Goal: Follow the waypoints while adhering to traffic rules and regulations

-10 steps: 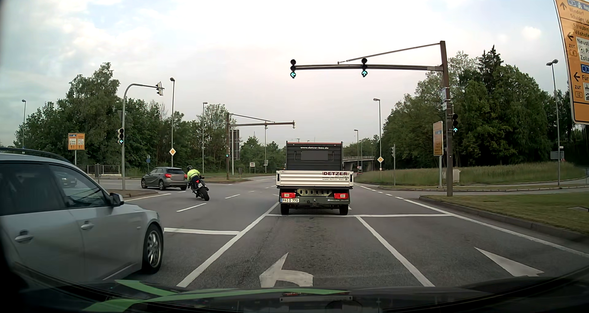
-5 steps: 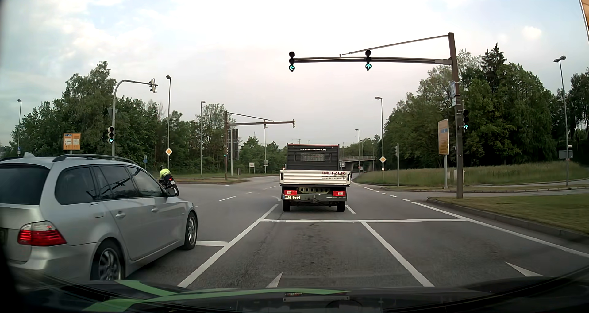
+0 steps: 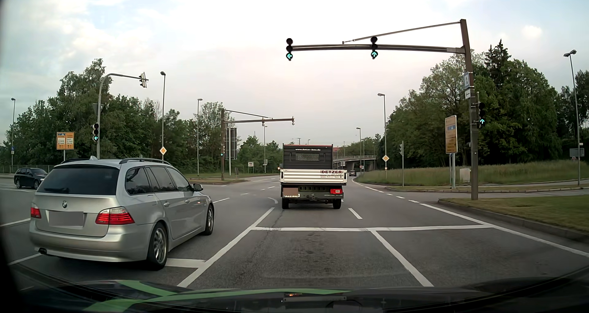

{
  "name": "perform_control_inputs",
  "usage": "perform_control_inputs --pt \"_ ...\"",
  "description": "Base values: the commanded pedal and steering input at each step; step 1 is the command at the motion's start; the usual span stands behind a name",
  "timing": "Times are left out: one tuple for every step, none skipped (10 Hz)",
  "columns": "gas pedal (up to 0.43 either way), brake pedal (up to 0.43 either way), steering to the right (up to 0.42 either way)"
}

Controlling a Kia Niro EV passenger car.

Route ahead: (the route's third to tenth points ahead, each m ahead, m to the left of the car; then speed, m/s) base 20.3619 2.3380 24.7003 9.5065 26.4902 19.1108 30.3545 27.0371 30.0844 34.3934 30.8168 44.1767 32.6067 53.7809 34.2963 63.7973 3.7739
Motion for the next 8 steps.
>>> perform_control_inputs --pt "0.209 0.0 -0.001" --pt "0.209 0.0 -0.001" --pt "0.209 0.0 -0.001" --pt "0.209 0.0 0.0" --pt "0.209 0.0 -0.001" --pt "0.197 0.0 0.0" --pt "0.197 0.0 0.0" --pt "0.177 0.0 0.0"
